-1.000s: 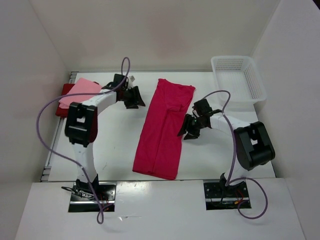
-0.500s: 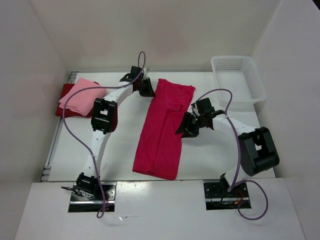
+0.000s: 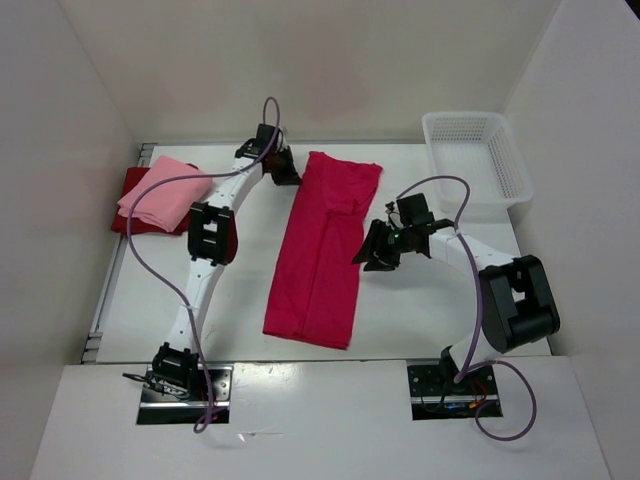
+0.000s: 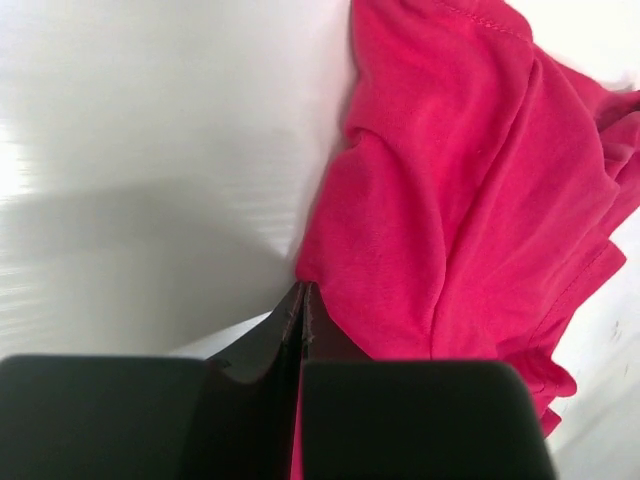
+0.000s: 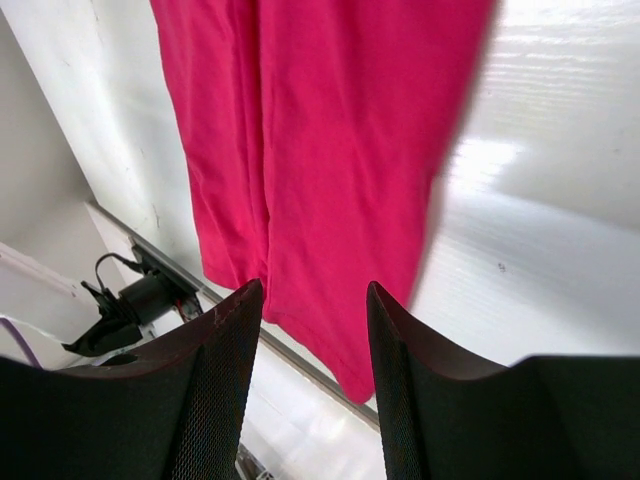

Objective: Fold and stack the t-shirts
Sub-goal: Rotate the tshirt 85 degrees, then grab the bottom of the folded rectangular tshirt with both arms

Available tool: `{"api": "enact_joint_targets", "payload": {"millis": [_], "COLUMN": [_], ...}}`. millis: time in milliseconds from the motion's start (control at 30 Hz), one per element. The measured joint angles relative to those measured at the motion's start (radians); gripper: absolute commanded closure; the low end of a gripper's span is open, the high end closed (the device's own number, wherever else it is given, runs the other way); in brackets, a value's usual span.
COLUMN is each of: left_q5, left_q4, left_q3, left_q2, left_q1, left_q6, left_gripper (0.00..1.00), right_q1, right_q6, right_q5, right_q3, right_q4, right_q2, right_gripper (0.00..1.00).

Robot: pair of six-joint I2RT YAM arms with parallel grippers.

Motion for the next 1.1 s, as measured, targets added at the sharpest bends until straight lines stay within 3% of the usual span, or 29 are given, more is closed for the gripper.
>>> {"api": "enact_joint_targets", "payload": {"millis": [67, 167, 200, 300, 333, 433, 467, 533, 567, 667, 700, 800, 933, 1100], "left_q5": [-0.005, -0.010, -0.013, 0.001, 0.005, 0.014, 0.017, 0.019, 0.026, 0.060, 0.072, 0.097, 0.119, 0.144], "left_q4": [0.014, 0.053, 0.086, 0.184, 0.219, 0.250, 0.264, 0.272, 0.262, 0.257, 0.244, 0.149, 0.053, 0.016], "left_q3": [-0.032, -0.168, -0.238, -0.506, -0.603, -0.856, -0.933, -1.134, -1.217, -1.485, -1.572, -1.782, -1.885, -1.920], "left_q2": [-0.017, -0.093, -0.135, -0.307, -0.370, -0.556, -0.616, -0.769, -0.842, -1.052, -1.119, -1.281, -1.368, -1.366], "left_q1": [0.029, 0.073, 0.088, 0.128, 0.140, 0.167, 0.170, 0.161, 0.150, 0.112, 0.098, 0.071, 0.047, -0.002], "left_q6": [-0.021, -0.049, -0.064, -0.089, -0.089, -0.075, -0.060, -0.035, -0.029, -0.016, -0.018, -0.040, -0.085, -0.110], "left_gripper": [0.98, 0.59, 0.41, 0.29, 0.29, 0.30, 0.36, 0.43, 0.51, 0.51, 0.51, 0.42, 0.38, 0.38], "right_q1": [-0.009, -0.012, -0.012, -0.012, -0.012, -0.002, 0.009, 0.054, 0.082, 0.175, 0.203, 0.256, 0.270, 0.317], "right_q6": [-0.003, -0.005, -0.006, -0.013, -0.016, -0.017, -0.010, 0.013, 0.028, 0.079, 0.093, 0.137, 0.185, 0.218], "right_q5": [-0.002, -0.005, -0.006, -0.008, -0.007, 0.005, 0.011, 0.022, 0.023, 0.029, 0.034, 0.056, 0.077, 0.080], "right_q3": [0.000, 0.000, 0.000, -0.002, -0.006, -0.053, -0.080, -0.134, -0.156, -0.204, -0.216, -0.250, -0.287, -0.307], "right_q4": [0.002, 0.002, 0.002, 0.002, 0.003, 0.011, 0.013, 0.011, 0.011, 0.010, 0.009, 0.005, 0.010, 0.010], "right_q2": [0.000, -0.001, 0.000, 0.000, -0.002, -0.014, -0.022, -0.034, -0.038, -0.047, -0.054, -0.102, -0.164, -0.154], "right_gripper": [0.48, 0.48, 0.48, 0.48, 0.49, 0.67, 0.79, 0.87, 0.87, 0.78, 0.64, 0.53, 0.51, 0.51]}}
